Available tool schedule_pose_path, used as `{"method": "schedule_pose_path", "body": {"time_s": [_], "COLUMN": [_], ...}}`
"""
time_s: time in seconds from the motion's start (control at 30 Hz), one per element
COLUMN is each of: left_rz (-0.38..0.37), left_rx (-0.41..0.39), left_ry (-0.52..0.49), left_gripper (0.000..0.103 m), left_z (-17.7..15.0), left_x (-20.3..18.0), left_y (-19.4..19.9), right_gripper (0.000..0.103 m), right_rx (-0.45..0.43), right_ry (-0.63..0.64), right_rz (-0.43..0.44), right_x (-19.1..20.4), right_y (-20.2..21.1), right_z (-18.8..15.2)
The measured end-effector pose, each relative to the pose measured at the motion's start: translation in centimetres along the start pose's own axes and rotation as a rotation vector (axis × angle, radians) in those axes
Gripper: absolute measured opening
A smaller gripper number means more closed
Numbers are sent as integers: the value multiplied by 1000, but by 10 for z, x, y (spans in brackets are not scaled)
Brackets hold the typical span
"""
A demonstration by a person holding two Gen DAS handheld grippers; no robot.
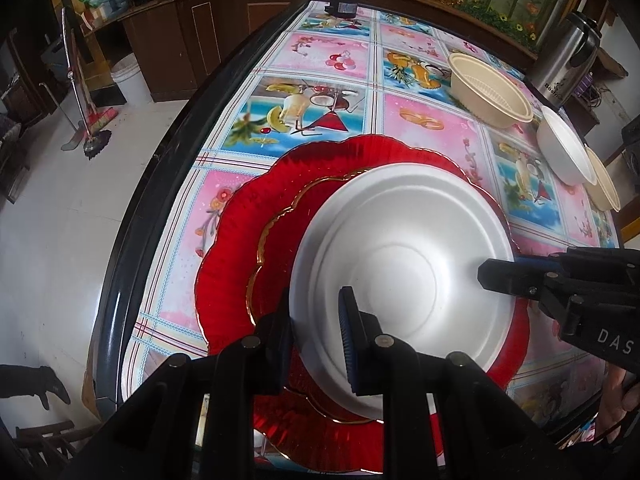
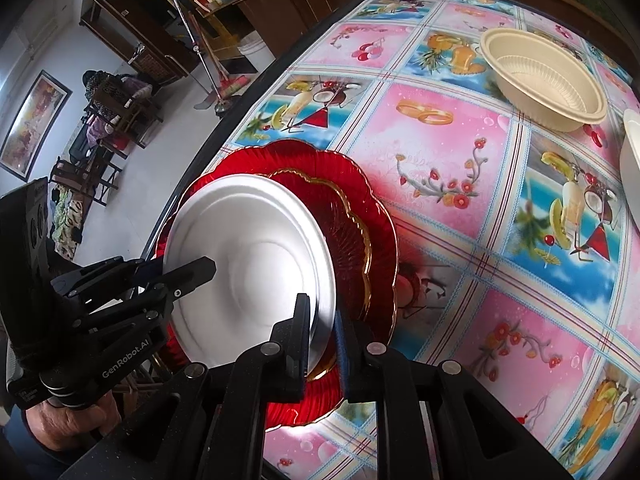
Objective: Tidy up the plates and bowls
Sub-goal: 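Lower the white plate onto the red plates and open the left gripper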
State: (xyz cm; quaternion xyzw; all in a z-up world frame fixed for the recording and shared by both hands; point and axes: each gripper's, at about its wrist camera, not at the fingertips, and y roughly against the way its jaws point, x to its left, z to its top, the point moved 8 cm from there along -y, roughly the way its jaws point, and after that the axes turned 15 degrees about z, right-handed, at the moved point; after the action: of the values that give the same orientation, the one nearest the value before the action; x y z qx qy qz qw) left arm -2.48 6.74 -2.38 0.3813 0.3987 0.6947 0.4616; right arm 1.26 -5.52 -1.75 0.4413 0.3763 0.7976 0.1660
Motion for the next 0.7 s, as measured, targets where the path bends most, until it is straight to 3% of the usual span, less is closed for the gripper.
{"method": "schedule_pose_path", "body": {"time_s": [0.23, 0.37, 0.43, 0.5, 0.7], "left_rz": [14, 23, 26, 27, 41], "left_rx": [10, 18, 20, 19, -2], "left_ry": [18, 32, 41, 53, 78], "left_gripper": [19, 21, 25, 38, 48], "left_z": [0, -2, -2, -3, 0], "left_x": [1, 3, 4, 6, 9], "left_y": [-3, -4, -3, -3, 7], "right_gripper": [15, 23, 28, 33, 33], "right_rx": [22, 48, 51, 44, 16], "right_ry": [-14, -1, 8, 10, 30], "right_rz": [17, 25, 29, 28, 42], "right_x": [-4, -2, 0, -1, 1], "right_y": [-6, -14, -14, -11, 6], "right_z": [0, 0, -1, -1, -2]}}
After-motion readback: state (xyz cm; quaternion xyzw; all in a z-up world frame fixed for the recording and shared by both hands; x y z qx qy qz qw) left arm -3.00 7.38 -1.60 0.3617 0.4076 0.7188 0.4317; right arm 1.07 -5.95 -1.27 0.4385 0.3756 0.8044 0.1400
